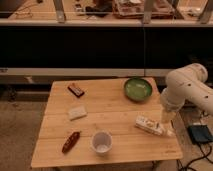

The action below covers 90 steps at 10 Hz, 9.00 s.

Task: Place the pepper in the ceramic cup

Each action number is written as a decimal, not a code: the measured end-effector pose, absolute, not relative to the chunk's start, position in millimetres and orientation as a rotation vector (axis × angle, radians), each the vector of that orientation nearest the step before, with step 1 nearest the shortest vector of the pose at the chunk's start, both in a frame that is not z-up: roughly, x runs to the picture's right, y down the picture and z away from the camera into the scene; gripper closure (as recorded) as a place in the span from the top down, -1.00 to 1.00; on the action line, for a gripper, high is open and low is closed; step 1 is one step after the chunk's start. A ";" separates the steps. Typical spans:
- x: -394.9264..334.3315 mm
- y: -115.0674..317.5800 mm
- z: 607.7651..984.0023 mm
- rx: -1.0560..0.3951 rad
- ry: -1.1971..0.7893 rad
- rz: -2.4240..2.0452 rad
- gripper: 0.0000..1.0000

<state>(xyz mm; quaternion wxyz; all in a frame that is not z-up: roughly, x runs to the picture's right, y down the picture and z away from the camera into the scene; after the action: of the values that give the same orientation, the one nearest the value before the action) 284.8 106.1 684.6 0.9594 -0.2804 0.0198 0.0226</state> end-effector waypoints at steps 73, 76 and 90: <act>-132.1 162.7 739.6 -0.532 -0.700 -0.802 -1.00; -71.4 141.6 709.5 -0.540 -0.603 -0.765 -1.00; 25.8 178.4 673.5 -0.588 -0.437 -0.654 -1.00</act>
<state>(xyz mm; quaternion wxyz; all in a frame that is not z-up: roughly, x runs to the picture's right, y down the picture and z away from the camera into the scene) 25.8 178.4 673.5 0.8818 -0.2822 -0.2099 -0.3141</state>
